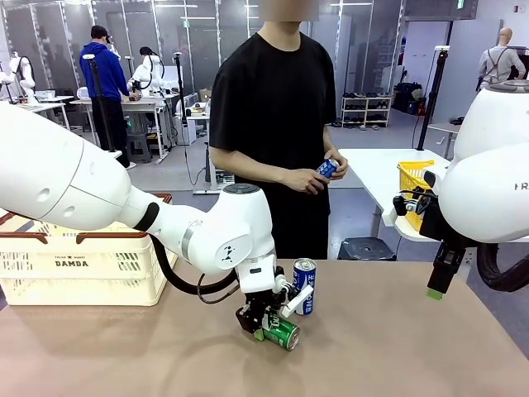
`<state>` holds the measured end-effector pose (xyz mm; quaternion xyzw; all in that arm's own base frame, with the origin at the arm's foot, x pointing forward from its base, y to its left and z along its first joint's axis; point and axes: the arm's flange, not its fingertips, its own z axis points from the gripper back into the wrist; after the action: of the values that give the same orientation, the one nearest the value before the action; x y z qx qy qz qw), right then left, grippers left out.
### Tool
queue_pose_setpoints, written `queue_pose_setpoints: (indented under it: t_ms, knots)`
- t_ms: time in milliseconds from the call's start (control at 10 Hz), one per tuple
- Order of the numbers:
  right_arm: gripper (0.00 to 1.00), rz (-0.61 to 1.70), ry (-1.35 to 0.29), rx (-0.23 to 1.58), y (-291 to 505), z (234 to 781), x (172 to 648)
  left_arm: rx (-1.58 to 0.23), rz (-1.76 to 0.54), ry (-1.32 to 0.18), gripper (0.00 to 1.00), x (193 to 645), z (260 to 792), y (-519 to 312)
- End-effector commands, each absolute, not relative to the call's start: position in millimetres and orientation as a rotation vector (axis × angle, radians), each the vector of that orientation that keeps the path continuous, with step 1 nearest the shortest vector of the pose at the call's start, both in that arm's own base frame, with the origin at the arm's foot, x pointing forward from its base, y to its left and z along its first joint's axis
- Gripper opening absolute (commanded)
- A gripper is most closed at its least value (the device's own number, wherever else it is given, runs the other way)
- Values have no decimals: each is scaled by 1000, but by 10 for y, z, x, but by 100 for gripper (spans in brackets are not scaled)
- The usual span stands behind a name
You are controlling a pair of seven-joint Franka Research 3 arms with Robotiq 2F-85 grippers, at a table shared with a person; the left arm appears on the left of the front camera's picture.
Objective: Place the drinks into the Shopping basket.
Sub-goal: Pick up one drink and place it into the Shopping basket.
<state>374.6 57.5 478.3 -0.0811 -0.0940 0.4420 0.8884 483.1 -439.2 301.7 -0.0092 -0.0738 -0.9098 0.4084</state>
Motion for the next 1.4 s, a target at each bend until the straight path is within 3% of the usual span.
queue_pose_setpoints:
  t_ms: [0,300,600,800,1300]
  knots:
    - [100,917,-195,-166,567,4774,3746,-59,-2254,-168,28,4737,2989,-4330]
    - [100,917,-195,-166,567,4774,3746,-84,-2228,-155,0,4692,3075,-4370]
    - [100,917,-195,-166,567,4774,3746,-134,-2159,-129,0,4589,3539,-4281]
    - [100,917,-195,-166,567,4774,3746,-193,-2149,-191,0,4558,3957,-4111]
    - [100,917,-195,-166,567,4774,3746,-155,-2087,-155,0,4635,4574,-3690]
